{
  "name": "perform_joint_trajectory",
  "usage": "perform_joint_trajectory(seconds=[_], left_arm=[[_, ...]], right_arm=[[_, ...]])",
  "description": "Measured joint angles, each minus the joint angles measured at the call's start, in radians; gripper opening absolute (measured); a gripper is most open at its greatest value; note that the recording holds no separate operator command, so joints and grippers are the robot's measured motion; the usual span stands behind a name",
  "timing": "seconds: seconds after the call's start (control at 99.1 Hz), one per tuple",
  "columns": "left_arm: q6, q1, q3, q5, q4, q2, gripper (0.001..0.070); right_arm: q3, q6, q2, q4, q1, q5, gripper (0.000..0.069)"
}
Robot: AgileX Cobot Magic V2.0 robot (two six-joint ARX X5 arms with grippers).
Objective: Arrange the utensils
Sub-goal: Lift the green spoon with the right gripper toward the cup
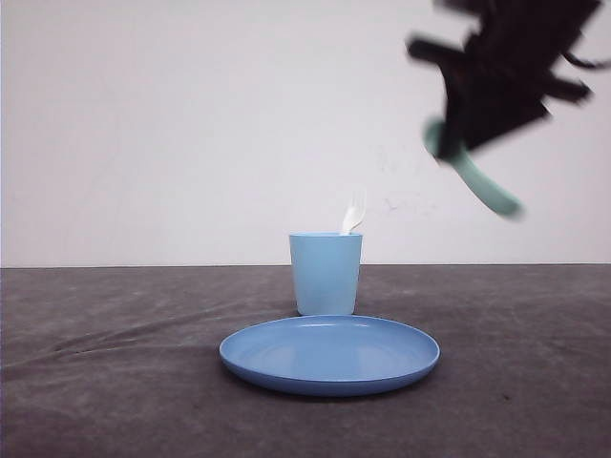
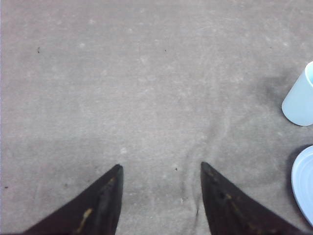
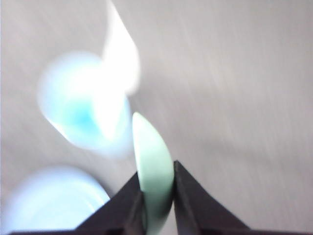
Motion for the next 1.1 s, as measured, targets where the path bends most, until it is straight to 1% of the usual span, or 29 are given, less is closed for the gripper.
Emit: perform_joint_trajectory(seconds=[0.101, 0.333, 0.575, 0.918, 1.099], left_arm=[[0.000, 0.000, 0.000, 0.000, 0.000, 0.000, 0.0300], [0.000, 0.000, 0.000, 0.000, 0.000, 0.000, 0.0300], [0.000, 0.000, 0.000, 0.000, 0.000, 0.000, 0.0300], [0.000, 0.000, 0.000, 0.000, 0.000, 0.000, 0.0300], [0.000, 0.000, 0.000, 0.000, -0.001, 0.000, 0.0300]], right_arm=[[0.007, -0.009, 0.005, 0.120, 0.025, -0.025, 0.0056], [0.007, -0.077, 0.059, 0.405, 0.089, -0.025, 0.0056], [0.007, -0.161, 0.177, 0.645, 0.127, -0.025, 0.0056], [0.007, -0.222, 0.372, 0.893, 0.130, -0.024, 0.0056], [0.007, -0.229, 0.451, 0.941, 0.130, -0.025, 0.0056]])
